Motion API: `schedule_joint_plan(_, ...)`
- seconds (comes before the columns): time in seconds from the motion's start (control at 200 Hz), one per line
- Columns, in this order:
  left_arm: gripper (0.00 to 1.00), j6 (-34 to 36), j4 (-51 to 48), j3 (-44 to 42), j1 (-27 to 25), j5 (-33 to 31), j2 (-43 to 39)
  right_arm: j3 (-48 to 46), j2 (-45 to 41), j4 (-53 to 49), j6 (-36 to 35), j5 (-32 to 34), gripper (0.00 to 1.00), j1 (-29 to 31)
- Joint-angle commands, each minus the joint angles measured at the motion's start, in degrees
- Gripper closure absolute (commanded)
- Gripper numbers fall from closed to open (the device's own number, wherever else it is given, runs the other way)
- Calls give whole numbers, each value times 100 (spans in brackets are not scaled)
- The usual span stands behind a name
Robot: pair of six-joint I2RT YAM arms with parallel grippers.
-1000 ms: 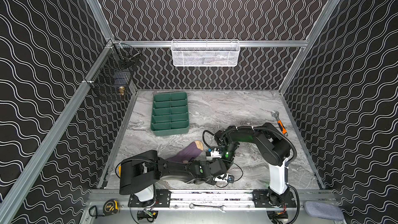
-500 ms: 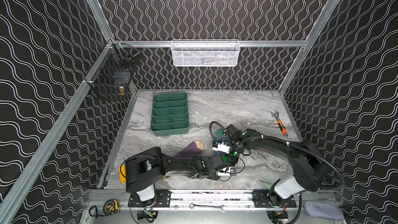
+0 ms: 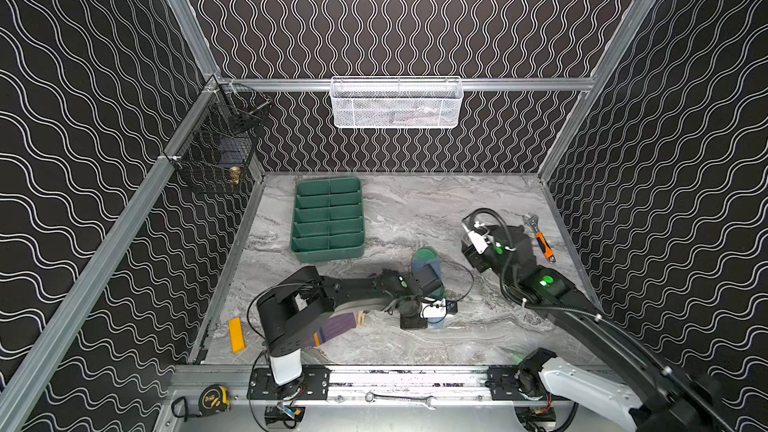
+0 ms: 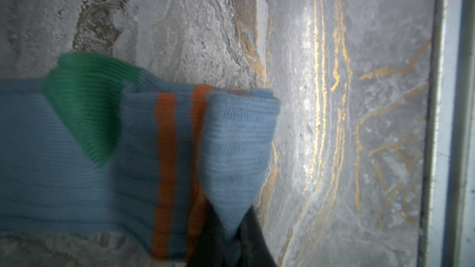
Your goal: Roll the socks
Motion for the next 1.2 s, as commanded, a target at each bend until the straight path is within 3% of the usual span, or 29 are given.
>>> schedule_joint_plan(0.0, 100, -451, -1260, 227, 270, 413, 503, -27, -762, 402, 600, 51, 33, -1)
schedule_joint_plan(0.135, 100, -572, -1421, 433, 590, 844, 834, -110, -1966, 331, 437, -1665, 31, -1)
schedule_joint_plan(0.2, 100, -574, -1534, 562, 716, 1060, 982, -254, -2355, 494, 274, -1997, 33, 12)
schedule_joint_plan(0.335, 100, -590, -1753, 906, 960, 1288, 1365, -138, -2227, -632, -391, -2376, 46, 26)
schedule_joint_plan(0.42, 100, -599, -1836, 1106, 1085, 1322, 1580, -243, -1962, -1328, -664, -2134, 49, 188)
schedule_joint_plan(0.49, 100, -587, -1882, 1226, 1148, 1320, 1692, -543, -1900, -1538, -880, -1733, 49, 667)
schedule_joint_plan(0.631, 100, -551, -1983, 1399, 1213, 1324, 1835, -1202, -1673, -1624, -1246, 18, 49, 2624)
schedule_joint_plan(0.711, 100, -547, -2004, 1458, 1249, 1349, 1900, -1590, -1073, -1601, -1360, 1127, 49, 3861)
schedule_joint_plan(0.796, 100, -538, -2005, 1463, 1282, 1376, 1966, -1910, -276, -1206, -1491, 1828, 48, 4622)
schedule_joint_plan(0.851, 100, -529, -2004, 1446, 1285, 1381, 2001, -2020, 245, -775, -1612, 2048, 48, 4791)
schedule_joint_plan(1.046, 100, -529, -1961, 1475, 1290, 1436, 2097, -2382, 1312, 1049, -2530, 1847, 44, 4664)
schedule_joint_plan(1.196, 100, -512, -1963, 1517, 1289, 1469, 2105, -2461, 1823, 1404, -2656, 1520, 45, 4228)
